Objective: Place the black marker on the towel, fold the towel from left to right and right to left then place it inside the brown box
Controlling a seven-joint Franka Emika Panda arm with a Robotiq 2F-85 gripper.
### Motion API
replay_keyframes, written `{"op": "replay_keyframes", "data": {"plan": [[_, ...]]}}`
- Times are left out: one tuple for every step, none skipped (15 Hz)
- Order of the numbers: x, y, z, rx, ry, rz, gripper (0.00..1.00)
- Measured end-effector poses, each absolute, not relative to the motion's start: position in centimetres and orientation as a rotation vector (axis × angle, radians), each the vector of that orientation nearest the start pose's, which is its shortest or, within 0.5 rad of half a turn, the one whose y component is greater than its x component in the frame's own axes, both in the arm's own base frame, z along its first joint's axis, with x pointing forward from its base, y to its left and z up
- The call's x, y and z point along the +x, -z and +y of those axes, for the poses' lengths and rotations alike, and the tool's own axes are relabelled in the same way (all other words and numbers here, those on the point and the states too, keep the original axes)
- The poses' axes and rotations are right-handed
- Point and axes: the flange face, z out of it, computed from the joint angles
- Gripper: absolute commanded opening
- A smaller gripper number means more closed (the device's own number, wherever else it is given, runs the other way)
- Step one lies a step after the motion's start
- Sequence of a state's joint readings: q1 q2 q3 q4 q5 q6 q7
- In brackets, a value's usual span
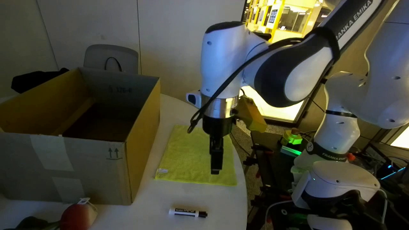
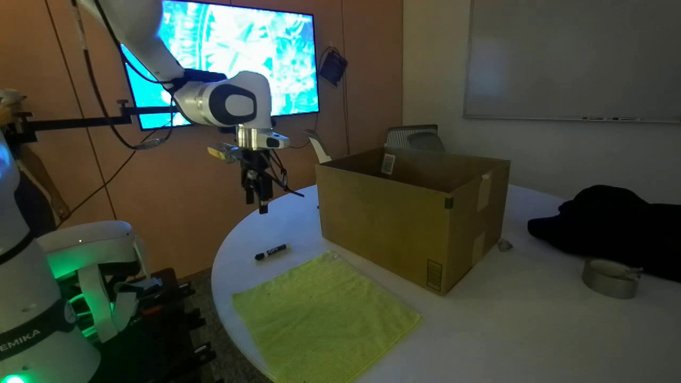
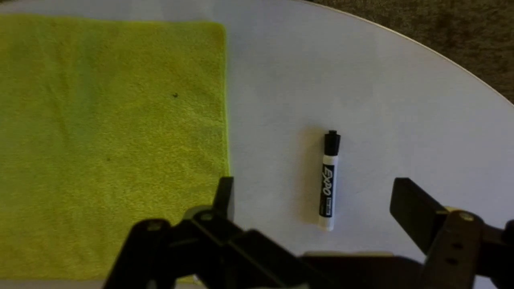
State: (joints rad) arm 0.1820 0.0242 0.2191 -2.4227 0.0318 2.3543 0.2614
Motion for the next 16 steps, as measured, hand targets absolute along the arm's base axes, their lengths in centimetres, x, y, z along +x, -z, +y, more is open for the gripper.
{"op": "replay_keyframes", "data": {"plan": [[44.1,-28.1,19.8,-3.126,-0.129,-0.199,1.00],[44.4,-27.3,20.8,-3.115,-0.113,-0.216,1.00],[44.7,-26.5,21.7,-3.105,-0.106,-0.232,1.00],[45.1,-25.6,22.5,-3.095,-0.102,-0.244,1.00],[45.4,-24.9,23.3,-3.083,-0.105,-0.247,1.00],[45.7,-24.1,24.0,-3.069,-0.107,-0.245,1.00],[45.9,-23.4,24.7,-3.056,-0.109,-0.245,1.00],[46.1,-22.7,25.4,-3.046,-0.110,-0.247,1.00],[46.2,-22.1,26.1,-3.037,-0.113,-0.251,1.00],[46.3,-21.4,26.7,-3.030,-0.114,-0.259,1.00],[46.3,-20.7,27.2,-3.025,-0.116,-0.268,1.00],[46.3,-19.9,27.7,-3.022,-0.119,-0.275,1.00],[46.3,-19.1,28.0,-3.020,-0.123,-0.284,1.00],[46.3,-18.3,28.3,-3.019,-0.129,-0.290,1.00],[46.2,-17.5,28.5,-3.019,-0.130,-0.297,1.00],[46.2,-16.7,28.5,-3.019,-0.132,-0.299,1.00]]}}
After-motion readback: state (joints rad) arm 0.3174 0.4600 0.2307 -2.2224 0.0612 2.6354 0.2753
